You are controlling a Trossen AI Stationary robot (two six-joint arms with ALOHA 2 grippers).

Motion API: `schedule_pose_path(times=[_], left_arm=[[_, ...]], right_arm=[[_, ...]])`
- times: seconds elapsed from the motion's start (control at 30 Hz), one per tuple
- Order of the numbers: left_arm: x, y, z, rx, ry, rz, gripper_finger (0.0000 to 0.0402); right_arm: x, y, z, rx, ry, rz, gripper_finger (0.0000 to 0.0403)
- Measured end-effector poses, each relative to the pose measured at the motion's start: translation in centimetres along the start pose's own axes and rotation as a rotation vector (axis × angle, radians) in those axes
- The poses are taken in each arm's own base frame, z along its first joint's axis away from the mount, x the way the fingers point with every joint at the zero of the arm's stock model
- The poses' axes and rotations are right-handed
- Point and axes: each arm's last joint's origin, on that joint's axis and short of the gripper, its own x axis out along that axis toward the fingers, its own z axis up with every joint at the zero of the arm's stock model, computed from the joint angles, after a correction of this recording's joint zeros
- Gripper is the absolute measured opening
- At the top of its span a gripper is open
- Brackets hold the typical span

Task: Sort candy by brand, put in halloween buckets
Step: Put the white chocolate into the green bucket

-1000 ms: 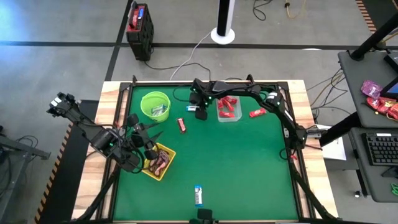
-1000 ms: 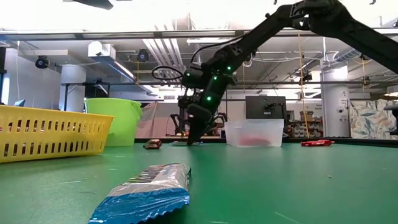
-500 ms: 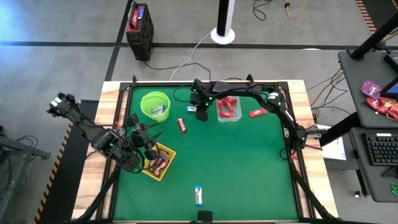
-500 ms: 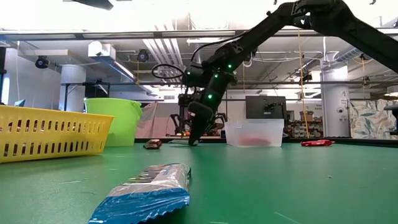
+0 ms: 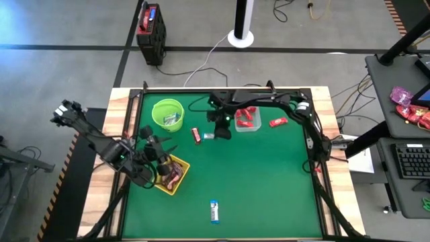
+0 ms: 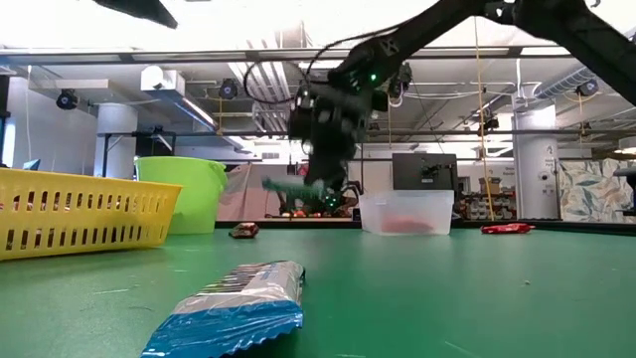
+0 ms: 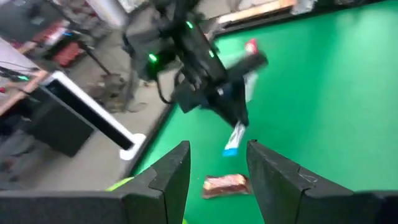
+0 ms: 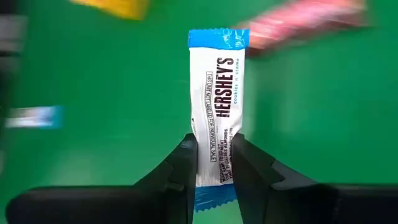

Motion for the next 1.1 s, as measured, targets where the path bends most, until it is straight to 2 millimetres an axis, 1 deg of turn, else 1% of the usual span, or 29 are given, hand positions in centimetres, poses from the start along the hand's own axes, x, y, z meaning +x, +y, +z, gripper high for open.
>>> schedule_pose_path(times=[0.1,0.17,0.27,0.37,0.47,0.53,0.6,0.67,0.77,0.9,1.1], left_arm=[[0.5,-0.9,-0.9,0.017,0.032,-0.096,0.0142],[0.9,-1.8,-1.6,0.035,0.037,-0.183,0.0142],[1.7,-3.3,-2.5,0.056,-0.027,-0.280,0.0142],[2.4,-4.2,-3.2,0.053,-0.130,-0.306,0.0142],[3.3,-4.4,-3.6,0.043,-0.204,-0.313,0.0142],[3.8,-4.4,-3.7,0.038,-0.226,-0.366,0.0142],[4.3,-4.4,-3.9,0.025,-0.237,-0.426,0.0142],[4.6,-4.5,-4.2,0.028,-0.233,-0.477,0.0142],[4.8,-4.7,-4.7,0.047,-0.220,-0.523,0.0142],[4.9,-4.8,-4.8,0.045,-0.210,-0.517,0.0142],[5.9,-5.3,-4.6,0.064,-0.207,-0.474,0.0142]], right_arm=[[0.2,1.9,0.1,-0.033,-0.034,0.173,0.0071],[0.8,3.1,0.0,-0.059,-0.053,0.272,0.0071],[1.9,4.8,0.1,-0.108,-0.105,0.391,0.0071],[3.1,6.9,0.3,-0.155,-0.147,0.431,0.0071],[4.3,8.6,0.3,-0.195,-0.157,0.459,0.0071],[5.0,9.6,0.4,-0.215,-0.163,0.472,0.0072],[5.2,10.3,0.6,-0.232,-0.174,0.481,0.0072],[5.1,10.9,1.0,-0.247,-0.193,0.486,0.0072],[4.8,11.1,1.3,-0.251,-0.212,0.485,0.0072],[4.5,11.2,1.9,-0.265,-0.259,0.484,0.0072],[4.1,11.4,2.6,-0.282,-0.314,0.487,0.0076]])
